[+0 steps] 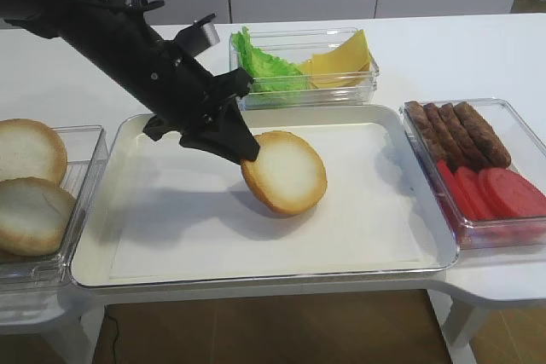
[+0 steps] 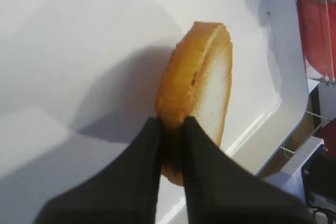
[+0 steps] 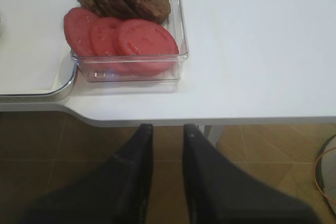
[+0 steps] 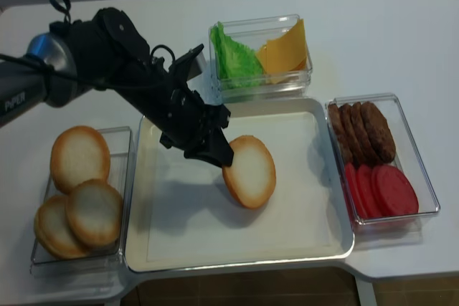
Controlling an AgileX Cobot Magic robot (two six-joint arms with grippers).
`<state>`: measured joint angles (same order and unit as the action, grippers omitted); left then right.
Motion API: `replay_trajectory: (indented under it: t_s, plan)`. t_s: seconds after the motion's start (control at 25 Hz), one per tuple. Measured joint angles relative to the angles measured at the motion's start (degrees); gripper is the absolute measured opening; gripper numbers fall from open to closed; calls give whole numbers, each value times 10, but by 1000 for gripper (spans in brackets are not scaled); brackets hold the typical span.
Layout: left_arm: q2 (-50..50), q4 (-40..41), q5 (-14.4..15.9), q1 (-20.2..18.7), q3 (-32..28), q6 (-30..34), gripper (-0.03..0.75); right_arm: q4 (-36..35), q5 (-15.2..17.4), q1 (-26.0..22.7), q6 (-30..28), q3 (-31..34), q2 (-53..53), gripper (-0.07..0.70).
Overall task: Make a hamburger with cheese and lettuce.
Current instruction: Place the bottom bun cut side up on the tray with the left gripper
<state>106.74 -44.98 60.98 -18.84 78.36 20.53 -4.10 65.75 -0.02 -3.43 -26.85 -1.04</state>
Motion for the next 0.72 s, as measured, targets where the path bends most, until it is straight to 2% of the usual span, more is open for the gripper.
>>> replay_trajectory:
  t_s: [0.52,0.68,0.72]
  plan:
    - [0,43,-1,0,1,1,76,0,0,0,0,0,0,153]
    - [0,42,-5,0,1,1,151,0,0,0,0,0,0,153]
    - [0,35,-10,0,1,2,213,0,0,0,0,0,0,153]
